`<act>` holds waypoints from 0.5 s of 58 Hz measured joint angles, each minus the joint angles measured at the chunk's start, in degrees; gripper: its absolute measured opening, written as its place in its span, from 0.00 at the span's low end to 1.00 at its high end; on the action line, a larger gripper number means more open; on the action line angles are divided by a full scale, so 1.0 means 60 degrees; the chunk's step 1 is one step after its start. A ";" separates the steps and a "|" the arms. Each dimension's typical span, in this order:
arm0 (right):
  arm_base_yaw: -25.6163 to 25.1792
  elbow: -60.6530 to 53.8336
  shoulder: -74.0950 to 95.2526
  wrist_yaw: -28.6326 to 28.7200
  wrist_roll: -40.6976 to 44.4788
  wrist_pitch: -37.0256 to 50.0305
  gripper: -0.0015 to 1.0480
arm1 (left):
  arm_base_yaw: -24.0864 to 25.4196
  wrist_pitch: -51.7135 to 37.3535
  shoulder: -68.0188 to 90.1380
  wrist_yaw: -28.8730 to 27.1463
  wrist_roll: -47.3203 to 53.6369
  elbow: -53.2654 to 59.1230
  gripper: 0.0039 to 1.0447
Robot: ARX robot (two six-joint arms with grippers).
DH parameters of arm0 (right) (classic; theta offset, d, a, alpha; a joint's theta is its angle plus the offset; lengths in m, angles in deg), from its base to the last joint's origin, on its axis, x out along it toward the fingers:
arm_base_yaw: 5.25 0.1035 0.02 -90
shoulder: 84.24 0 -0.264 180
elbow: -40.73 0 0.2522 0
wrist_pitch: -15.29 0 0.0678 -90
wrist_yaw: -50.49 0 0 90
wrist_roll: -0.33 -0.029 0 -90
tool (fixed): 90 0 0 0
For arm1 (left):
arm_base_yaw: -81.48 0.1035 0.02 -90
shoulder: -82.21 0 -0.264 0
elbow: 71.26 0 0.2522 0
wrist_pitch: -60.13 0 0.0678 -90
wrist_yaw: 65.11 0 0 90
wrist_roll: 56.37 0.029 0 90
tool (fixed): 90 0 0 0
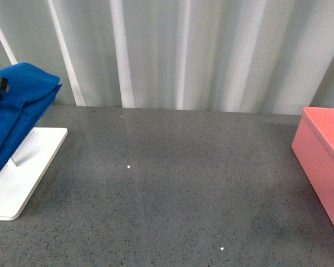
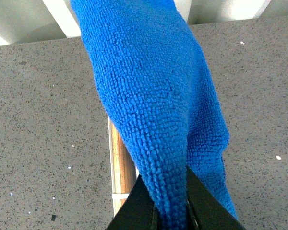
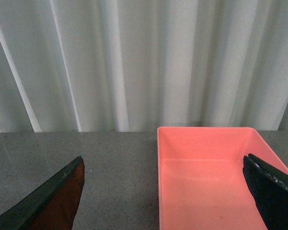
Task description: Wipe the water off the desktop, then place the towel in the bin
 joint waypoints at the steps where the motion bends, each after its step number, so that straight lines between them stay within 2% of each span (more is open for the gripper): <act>1: 0.0000 0.0000 0.0000 0.0000 0.0000 0.0000 0.93 | 0.0000 0.0000 -0.0058 0.0051 -0.0033 0.0029 0.04; 19: 0.0000 0.0000 0.0000 0.0004 0.0000 0.0000 0.93 | -0.0266 -0.0222 -0.1494 0.1246 -0.0874 0.0557 0.04; 24: 0.0000 0.0000 0.0000 0.0000 0.0000 0.0000 0.93 | -0.0510 -0.0539 -0.2120 0.1712 -0.1515 0.0783 0.04; 29: 0.0000 0.0000 0.0000 0.0004 0.0000 0.0000 0.93 | -0.0907 -0.0769 -0.2623 0.1763 -0.2098 0.0914 0.04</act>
